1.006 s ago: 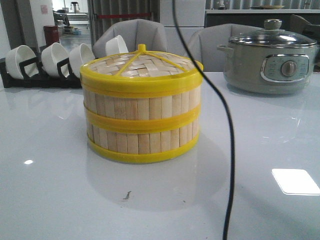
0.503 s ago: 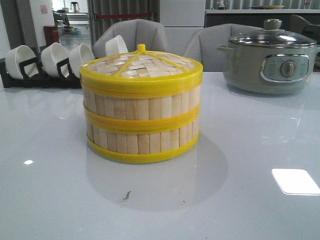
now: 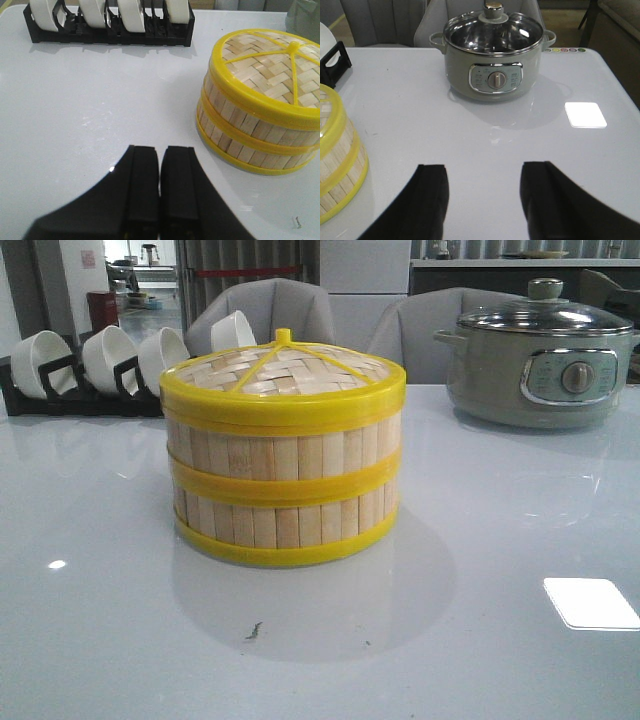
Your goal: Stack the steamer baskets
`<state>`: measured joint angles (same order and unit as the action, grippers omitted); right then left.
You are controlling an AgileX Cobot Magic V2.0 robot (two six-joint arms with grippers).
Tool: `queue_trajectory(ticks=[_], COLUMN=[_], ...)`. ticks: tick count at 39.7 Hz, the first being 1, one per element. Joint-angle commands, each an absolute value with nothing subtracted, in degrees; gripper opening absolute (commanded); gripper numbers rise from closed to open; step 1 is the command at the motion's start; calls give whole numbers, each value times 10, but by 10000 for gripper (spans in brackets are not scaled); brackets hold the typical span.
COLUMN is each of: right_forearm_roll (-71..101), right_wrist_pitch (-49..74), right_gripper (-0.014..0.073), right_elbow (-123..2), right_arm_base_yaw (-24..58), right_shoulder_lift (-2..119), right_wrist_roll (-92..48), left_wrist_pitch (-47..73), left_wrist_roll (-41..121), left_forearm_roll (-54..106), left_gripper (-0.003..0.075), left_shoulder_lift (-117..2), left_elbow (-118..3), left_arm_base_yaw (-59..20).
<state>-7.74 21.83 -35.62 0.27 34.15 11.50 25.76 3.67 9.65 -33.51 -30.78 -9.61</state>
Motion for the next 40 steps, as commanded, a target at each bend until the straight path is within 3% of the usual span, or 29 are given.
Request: queue_trajectory(ticks=[1,16,27,31,36,40], right_forearm_roll=[-87,-87,-87,-87,-87,-87], right_wrist_pitch=[126,95,86,86,87,87], right_gripper=[447,446,434,300,53,69], right_elbow=[-312,-176,-166,-166,-166,-166], right_arm_base_yaw=[-10,-22,-22,-22,-22,-22], right_shoulder_lift=[287,156,136,136,136,136], right_wrist_roll=[114,114,114,114,114,114], left_wrist_pitch=[213,213,213,213,213,213], left_wrist_roll=[35,35,35,35,35,35], left_forearm_roll=[101,101,101,101,101,101], left_gripper=[85,85,85,85,85,85], left_shoulder_lift=[-335,-335,-335,-335,-335,-335], left_elbow=[-325,-325,-325,-325,-325,-325], left_arm_base_yaw=[-99,-99,-99,-99,-99,-99])
